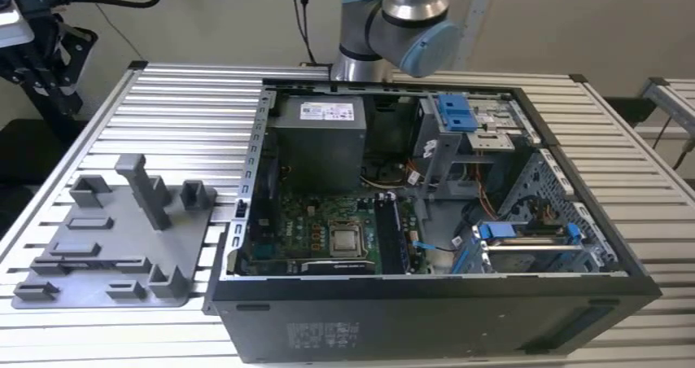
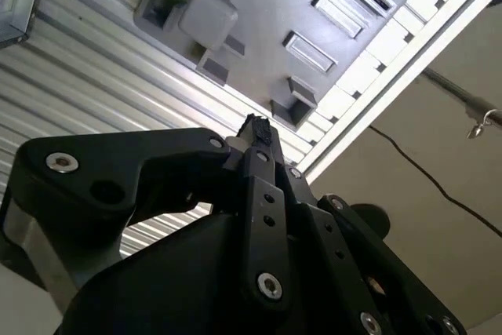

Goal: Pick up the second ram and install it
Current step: 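Reach for the second ram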

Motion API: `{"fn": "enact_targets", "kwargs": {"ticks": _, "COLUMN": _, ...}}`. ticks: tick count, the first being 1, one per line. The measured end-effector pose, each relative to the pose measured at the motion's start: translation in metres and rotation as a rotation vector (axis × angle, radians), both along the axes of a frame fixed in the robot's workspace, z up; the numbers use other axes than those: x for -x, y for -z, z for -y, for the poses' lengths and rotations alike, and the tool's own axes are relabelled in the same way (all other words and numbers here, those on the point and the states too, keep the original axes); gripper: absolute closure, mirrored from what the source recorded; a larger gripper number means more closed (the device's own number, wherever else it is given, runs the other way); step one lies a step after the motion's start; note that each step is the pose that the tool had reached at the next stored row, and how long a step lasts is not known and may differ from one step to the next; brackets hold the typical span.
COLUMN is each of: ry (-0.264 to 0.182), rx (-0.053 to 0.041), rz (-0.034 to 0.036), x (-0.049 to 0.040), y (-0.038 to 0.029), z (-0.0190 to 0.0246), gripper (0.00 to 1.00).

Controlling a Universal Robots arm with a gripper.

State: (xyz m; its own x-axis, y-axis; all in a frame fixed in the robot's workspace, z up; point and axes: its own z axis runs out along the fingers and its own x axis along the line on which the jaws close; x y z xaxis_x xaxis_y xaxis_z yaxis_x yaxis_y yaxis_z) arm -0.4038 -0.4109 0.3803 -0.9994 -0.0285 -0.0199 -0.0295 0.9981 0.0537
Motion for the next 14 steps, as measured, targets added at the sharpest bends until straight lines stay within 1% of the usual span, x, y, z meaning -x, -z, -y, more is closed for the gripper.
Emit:
{"fn": "enact_targets", "kwargs": {"ticks": 2, "ry": 0.000, "rx": 0.0000, "rz": -0.0001, "x": 0.0002, "y": 0.0001, "z": 0.0002, "gripper": 0.89}}
{"fn": "enact_targets", "kwargs": {"ticks": 3, "ry": 0.000, "rx": 0.0000, "rz": -0.0003, "x": 0.0003, "y": 0.0002, "z": 0.0012, "gripper": 0.89}}
{"fn": "enact_targets", "kwargs": {"ticks": 5, "ry": 0.000, "rx": 0.0000, "rz": -0.0001, "x": 0.0004, "y": 0.0007, "z": 0.0059, "gripper": 0.89}}
{"fn": "enact_targets", "kwargs": {"ticks": 8, "ry": 0.000, "rx": 0.0000, "rz": -0.0001, "x": 0.0005, "y": 0.0015, "z": 0.0166, "gripper": 0.89}}
{"fn": "enact_targets", "kwargs": {"ticks": 14, "ry": 0.000, "rx": 0.0001, "rz": -0.0001, "x": 0.0006, "y": 0.0038, "z": 0.0428, "gripper": 0.89}}
